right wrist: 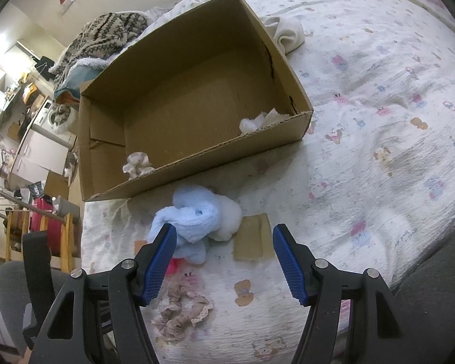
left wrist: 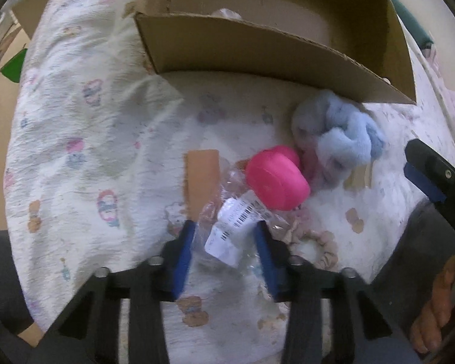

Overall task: Organize soft objects
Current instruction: 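Grasp the clear labeled plastic bag with the left tool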

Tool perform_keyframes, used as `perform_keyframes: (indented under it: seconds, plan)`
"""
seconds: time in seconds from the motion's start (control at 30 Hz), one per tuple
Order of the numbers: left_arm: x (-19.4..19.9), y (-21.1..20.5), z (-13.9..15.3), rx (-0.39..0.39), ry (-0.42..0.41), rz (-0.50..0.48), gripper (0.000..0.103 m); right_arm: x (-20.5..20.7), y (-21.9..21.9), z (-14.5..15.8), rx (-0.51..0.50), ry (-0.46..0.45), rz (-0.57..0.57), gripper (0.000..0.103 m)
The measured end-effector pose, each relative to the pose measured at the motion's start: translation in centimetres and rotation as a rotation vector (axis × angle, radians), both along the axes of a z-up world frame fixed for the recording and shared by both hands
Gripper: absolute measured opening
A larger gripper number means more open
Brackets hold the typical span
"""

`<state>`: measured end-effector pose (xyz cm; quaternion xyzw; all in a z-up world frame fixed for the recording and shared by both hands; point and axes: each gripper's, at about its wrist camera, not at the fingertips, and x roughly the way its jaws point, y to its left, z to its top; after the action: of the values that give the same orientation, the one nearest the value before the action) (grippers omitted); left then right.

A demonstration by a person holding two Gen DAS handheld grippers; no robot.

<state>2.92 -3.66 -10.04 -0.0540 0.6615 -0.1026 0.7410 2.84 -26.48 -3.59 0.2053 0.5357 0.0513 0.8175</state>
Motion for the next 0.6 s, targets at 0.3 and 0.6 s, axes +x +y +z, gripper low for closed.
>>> perform_keyframes:
  seconds: [0.3, 0.6]
  plan:
    - [-1.1, 0.3, 2.7, -0.133, -0.047, -0.007, 0.017, 0.0, 0.0, -0.1, 0.005, 0.006, 0.000, 0.069]
    - [0.5, -1.3, 0.5, -0.060, -0.013, 0.011, 0.017, -0.3, -0.2, -0.1, 0.006, 0.004, -0.010, 0.069]
